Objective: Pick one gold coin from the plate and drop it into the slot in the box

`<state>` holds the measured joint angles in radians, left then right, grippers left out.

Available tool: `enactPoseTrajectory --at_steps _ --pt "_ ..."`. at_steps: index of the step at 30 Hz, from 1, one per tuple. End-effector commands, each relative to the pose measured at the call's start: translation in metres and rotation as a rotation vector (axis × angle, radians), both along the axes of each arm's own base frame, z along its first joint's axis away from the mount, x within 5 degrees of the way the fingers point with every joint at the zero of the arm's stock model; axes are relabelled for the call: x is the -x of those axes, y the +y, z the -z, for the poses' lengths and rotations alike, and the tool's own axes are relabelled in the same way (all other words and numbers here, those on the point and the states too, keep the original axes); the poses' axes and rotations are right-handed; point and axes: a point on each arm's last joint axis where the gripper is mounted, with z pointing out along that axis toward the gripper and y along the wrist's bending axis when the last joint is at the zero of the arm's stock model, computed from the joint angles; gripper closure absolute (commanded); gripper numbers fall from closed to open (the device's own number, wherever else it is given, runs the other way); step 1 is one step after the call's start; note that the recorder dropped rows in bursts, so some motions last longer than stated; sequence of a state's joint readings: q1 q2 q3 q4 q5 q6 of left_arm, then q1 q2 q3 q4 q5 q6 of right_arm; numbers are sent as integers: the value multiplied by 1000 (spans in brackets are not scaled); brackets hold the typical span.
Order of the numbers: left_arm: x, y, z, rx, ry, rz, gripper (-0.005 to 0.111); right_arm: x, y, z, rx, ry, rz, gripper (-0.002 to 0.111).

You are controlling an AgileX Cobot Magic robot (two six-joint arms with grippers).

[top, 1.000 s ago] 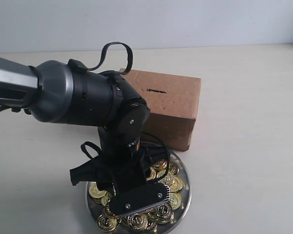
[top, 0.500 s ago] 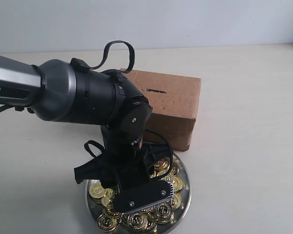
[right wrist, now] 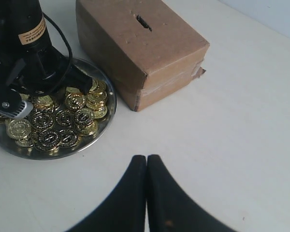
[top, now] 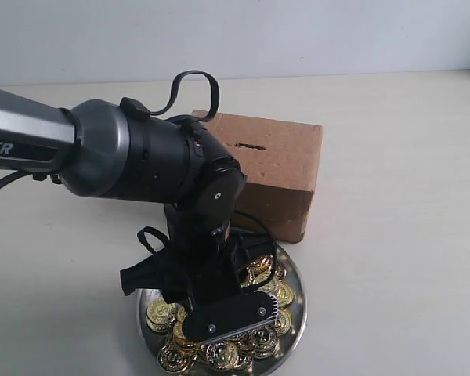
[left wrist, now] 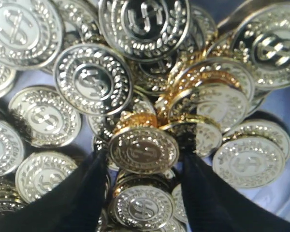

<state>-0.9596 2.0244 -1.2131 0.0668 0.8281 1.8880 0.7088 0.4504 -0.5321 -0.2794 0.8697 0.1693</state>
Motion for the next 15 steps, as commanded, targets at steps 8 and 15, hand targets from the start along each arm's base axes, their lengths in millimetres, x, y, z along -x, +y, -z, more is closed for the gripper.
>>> enactPoseTrajectory --at_steps 8,15 --pt "3 -1 4 -9 15 2 63 0 0 0 -7 -19 -5 108" --pt "3 -1 4 -9 16 19 63 0 0 0 -7 -19 -5 108"
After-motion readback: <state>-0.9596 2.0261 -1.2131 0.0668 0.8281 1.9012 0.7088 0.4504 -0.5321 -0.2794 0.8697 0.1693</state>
